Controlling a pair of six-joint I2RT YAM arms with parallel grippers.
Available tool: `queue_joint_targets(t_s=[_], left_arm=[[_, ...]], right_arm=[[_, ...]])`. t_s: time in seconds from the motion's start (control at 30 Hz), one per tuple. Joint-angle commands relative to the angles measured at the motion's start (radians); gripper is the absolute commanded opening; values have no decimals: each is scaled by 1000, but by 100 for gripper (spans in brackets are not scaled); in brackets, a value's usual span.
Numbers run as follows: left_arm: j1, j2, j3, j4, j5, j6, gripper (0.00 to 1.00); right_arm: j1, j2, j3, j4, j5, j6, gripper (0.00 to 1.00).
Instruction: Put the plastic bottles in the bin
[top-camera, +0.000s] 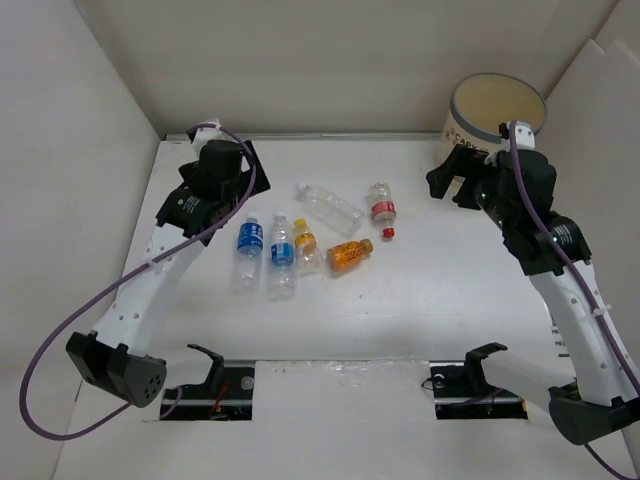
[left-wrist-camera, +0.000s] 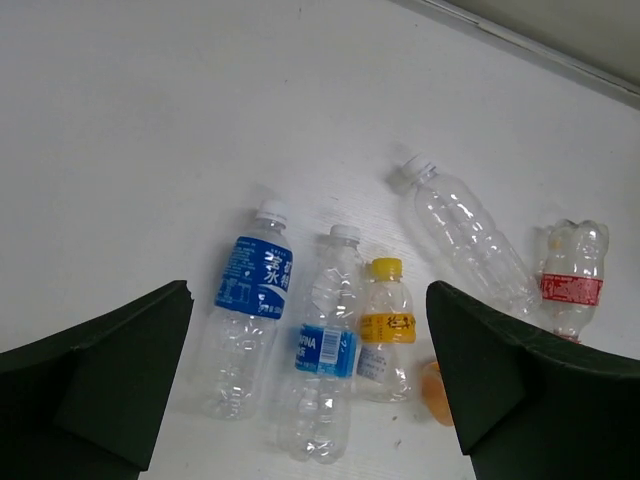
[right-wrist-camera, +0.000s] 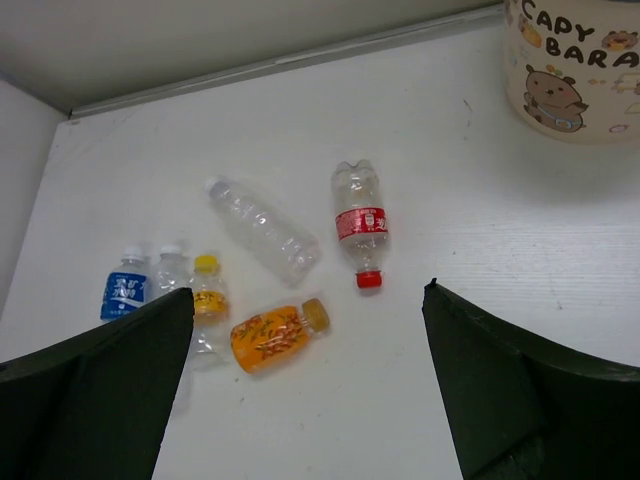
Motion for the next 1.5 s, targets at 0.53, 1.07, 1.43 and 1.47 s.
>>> queue_joint_targets(t_s=[0.53,1.07,1.43,1.47], left_arm=[[29,-34,-472,164,-12,-279,100],[187,284,-462,326,52,-277,100],[242,416,-452,342,2,-325,80],[254,416,-462,352,20,-325,74]], right_arm=[[61,42,-119,143,-192,5,100],[156,68,-141,190,-212,5,100],[227,77,-131,217,-212,5,100],[241,86,-122,217,-212,5,100]])
